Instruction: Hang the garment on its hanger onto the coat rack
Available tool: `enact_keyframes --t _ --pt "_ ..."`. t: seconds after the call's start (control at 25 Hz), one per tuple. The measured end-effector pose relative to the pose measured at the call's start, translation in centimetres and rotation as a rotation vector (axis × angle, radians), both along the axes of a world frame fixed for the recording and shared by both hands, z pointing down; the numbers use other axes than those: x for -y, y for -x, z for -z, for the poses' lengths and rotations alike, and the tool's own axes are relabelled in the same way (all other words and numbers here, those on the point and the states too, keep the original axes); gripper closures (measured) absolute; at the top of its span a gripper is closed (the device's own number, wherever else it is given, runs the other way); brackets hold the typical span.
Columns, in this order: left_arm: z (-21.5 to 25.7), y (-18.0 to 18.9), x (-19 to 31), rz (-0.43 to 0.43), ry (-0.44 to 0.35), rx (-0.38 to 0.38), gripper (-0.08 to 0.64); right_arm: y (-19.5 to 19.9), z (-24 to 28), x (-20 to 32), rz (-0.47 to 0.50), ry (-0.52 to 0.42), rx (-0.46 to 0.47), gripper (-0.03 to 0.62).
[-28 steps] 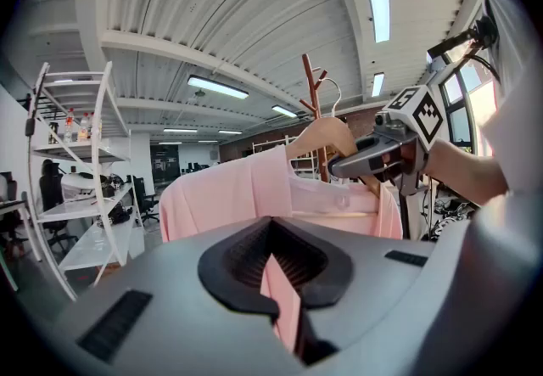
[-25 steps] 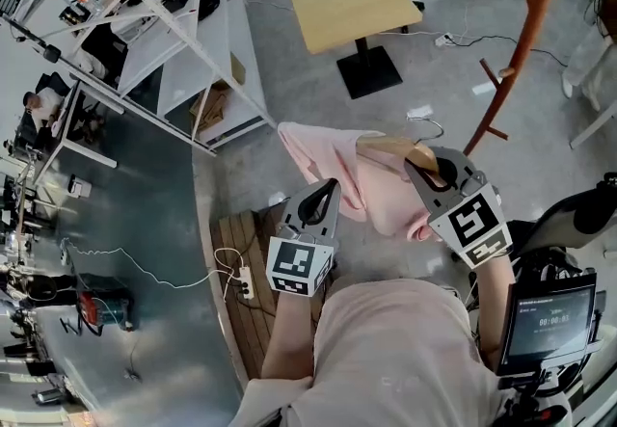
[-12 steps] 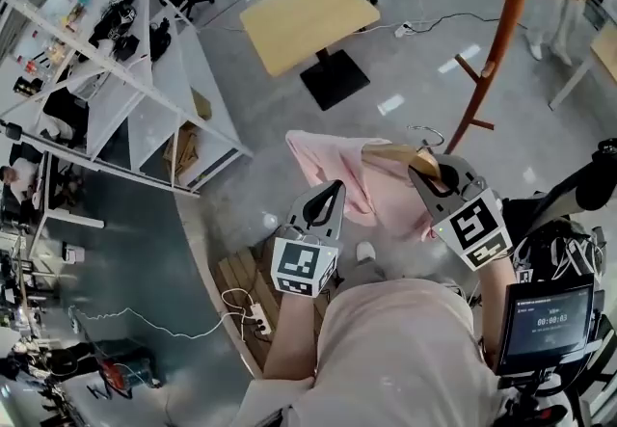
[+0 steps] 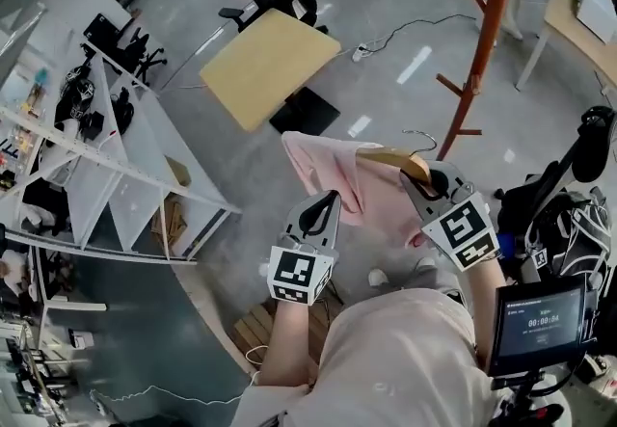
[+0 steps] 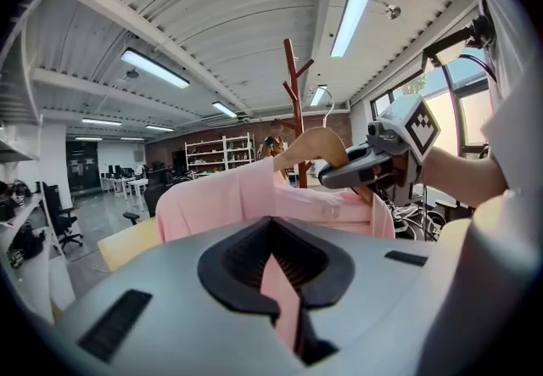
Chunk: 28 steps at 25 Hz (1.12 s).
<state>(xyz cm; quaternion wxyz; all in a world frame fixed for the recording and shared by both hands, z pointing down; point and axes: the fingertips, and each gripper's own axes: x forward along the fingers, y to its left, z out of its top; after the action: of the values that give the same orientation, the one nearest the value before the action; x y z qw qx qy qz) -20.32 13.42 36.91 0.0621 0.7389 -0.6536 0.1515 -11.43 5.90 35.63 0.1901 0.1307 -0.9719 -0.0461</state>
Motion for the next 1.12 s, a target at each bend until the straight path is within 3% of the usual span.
enact_keyframes --t 0.48,0.72,1.12 --pt "-0.7 2.4 5.3 -0.045 0.014 -0.007 0.554 3.6 0.8 4.9 -0.071 0.029 0.055 0.563" --pt "-0.9 2.9 10.0 -0.051 0.018 0.000 0.554 4.2 -0.1 9.6 -0.094 0.036 0.056 0.563" --pt "-0.3 2.2 13.9 -0.099 0.037 0.005 0.554 4.5 -1.5 12.8 -0.155 0.085 0.047 0.563"
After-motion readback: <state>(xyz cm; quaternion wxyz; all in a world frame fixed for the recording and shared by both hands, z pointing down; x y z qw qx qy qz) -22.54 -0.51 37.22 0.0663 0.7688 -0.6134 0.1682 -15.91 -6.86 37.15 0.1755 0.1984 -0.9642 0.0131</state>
